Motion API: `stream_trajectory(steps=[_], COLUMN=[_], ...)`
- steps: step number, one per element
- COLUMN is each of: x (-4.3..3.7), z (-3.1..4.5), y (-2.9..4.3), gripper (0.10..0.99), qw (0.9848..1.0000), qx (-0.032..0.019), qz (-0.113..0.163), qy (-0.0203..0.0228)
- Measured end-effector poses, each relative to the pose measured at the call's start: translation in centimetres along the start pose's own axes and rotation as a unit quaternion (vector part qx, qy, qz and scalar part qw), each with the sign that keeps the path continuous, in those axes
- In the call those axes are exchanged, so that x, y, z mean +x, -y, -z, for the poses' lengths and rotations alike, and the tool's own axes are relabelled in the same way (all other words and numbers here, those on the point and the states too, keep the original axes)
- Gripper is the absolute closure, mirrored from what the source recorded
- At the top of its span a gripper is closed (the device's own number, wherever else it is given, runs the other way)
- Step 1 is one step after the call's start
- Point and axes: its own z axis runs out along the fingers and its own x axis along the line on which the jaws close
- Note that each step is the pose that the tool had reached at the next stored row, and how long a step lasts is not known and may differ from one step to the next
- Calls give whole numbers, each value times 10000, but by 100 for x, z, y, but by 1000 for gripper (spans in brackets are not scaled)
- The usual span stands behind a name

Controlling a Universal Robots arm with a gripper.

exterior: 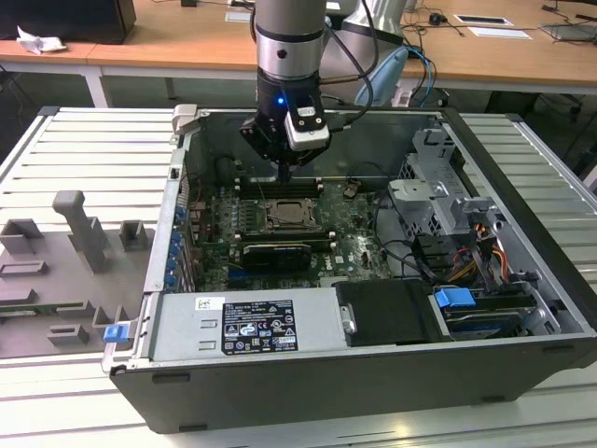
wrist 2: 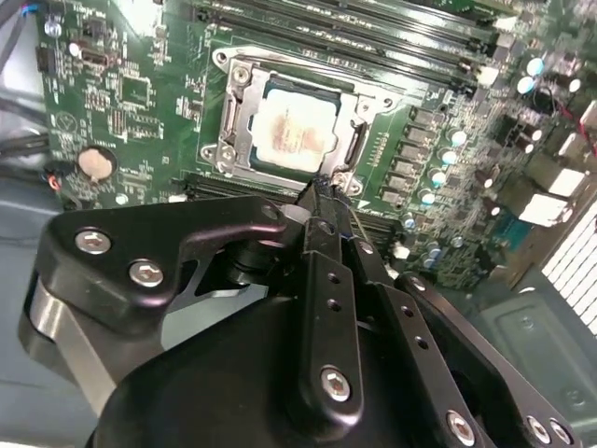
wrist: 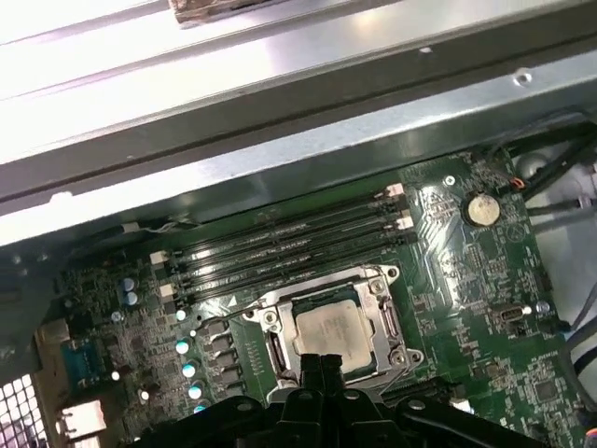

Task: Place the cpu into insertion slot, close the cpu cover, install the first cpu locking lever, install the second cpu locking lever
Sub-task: 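Install the first cpu locking lever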

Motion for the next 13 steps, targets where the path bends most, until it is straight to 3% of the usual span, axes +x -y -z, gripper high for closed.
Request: stream_trajectory(steps=[3, 5, 8, 13], x=[-1, -1, -1, -1], z=[0, 0, 0, 0], y=[0, 0, 0, 0], gripper=[980, 980, 980, 980], qw=[9990, 9974, 9938, 9891], qx=[-3, -6, -8, -11], qz=[438, 719, 1110, 1469], qy=[-18, -30, -46, -61])
